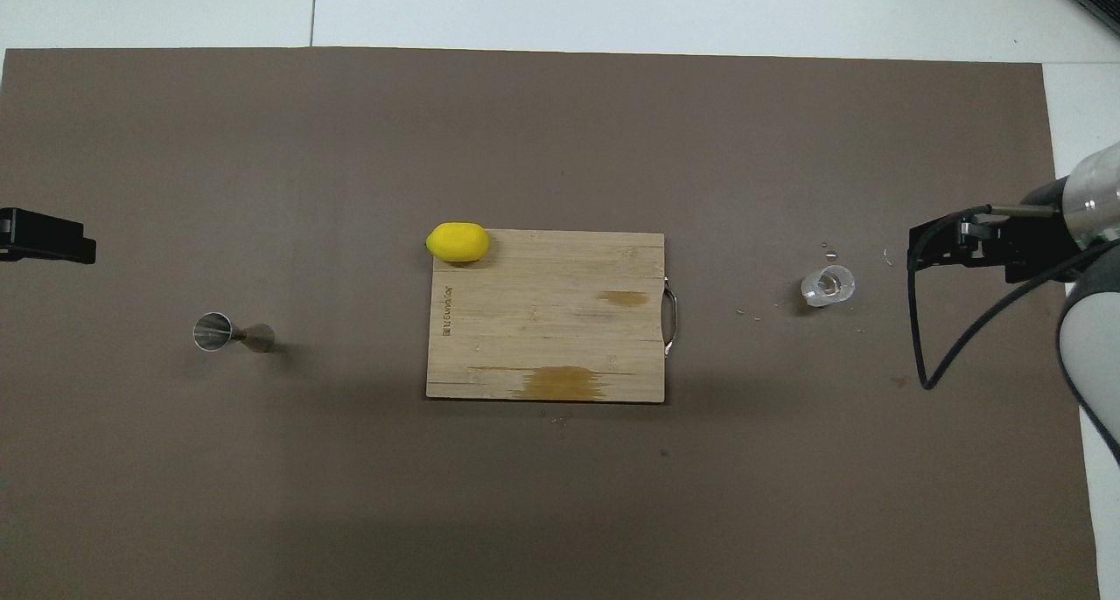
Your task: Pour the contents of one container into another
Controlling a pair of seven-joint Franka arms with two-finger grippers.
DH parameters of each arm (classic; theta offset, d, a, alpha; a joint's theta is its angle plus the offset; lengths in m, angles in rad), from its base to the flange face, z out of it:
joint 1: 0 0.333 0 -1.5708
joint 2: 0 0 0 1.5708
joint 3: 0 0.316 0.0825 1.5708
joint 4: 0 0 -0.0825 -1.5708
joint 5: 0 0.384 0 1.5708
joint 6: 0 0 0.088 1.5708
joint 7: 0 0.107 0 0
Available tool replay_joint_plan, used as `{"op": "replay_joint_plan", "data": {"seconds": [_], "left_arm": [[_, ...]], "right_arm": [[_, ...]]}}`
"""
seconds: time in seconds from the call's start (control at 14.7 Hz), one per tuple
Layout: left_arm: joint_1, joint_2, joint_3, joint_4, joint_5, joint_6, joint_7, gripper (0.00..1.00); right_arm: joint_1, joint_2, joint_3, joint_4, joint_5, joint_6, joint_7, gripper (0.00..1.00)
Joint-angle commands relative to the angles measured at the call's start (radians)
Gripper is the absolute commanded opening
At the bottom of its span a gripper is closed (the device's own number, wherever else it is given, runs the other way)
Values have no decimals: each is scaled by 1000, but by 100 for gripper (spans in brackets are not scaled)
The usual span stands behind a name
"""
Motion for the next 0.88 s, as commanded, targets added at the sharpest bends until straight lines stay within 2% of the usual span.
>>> {"op": "replay_joint_plan", "data": {"seconds": [0.0, 0.61, 0.81], "left_arm": [[-11, -11, 4, -14, 23, -5, -10, 100], [-1, -11, 2, -16, 22, 9, -15, 100], [4, -38, 4, -86, 22, 97, -18, 100]], "right_arm": [[-9, -21, 1, -20, 24, -4, -9, 100], [-16, -21, 1, -18, 24, 1, -11, 100], [-16, -21, 1, -18, 24, 1, -11, 100]]}}
